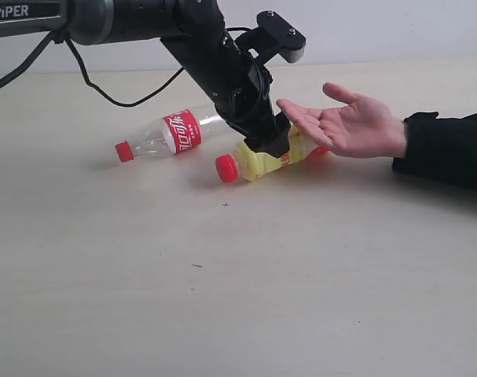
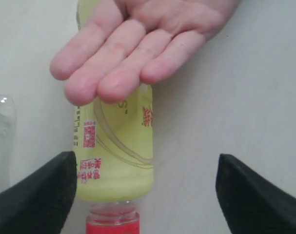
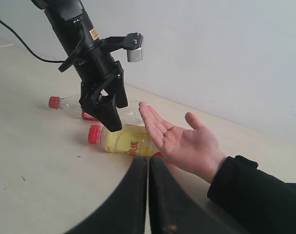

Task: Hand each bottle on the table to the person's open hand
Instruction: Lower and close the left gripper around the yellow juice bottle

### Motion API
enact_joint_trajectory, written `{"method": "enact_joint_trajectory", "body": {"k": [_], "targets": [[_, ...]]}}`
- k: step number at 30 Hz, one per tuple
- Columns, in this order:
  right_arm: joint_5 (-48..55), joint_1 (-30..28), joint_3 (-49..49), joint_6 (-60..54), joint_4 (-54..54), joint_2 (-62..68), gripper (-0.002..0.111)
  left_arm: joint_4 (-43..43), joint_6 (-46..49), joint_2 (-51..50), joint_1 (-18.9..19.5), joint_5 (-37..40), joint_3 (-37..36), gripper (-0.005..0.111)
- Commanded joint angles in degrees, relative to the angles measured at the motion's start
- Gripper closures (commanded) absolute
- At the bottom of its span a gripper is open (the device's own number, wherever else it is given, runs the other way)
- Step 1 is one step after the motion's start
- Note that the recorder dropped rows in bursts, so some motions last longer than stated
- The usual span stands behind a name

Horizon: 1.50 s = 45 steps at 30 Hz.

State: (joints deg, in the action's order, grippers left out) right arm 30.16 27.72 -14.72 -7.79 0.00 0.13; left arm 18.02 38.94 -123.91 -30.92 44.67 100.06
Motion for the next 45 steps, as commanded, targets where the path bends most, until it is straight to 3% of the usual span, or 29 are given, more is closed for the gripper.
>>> {"method": "enact_joint_trajectory", "body": {"k": [1,7,12,16,45], "targets": [[-0.80,0.22,0.33,0.36,0.00,-0.13,0.106,-0.06,-0.20,0.24,-0.67,-0.50,0.32,0.031],[-0.80,0.22,0.33,0.36,0.00,-0.13,0.106,-1.74,-0.91,-1.66,-1.85,-3.26,0.54,0.031],[-0.80,0.22,0.33,0.36,0.00,-0.13,0.106,-10.31,-6.13,-3.71,-1.85,-6.06,0.54,0.031],[-0.80,0.22,0.33,0.36,0.00,-0.13,0.106,-10.42,-6.29,-3.76,-1.85,-9.09,0.54,0.031],[-0.80,0.22,0.33,0.36,0.00,-0.13,0.106,-11.46,-3.12,-10.13,-1.85,-11.28,0.54,0.031]]}}
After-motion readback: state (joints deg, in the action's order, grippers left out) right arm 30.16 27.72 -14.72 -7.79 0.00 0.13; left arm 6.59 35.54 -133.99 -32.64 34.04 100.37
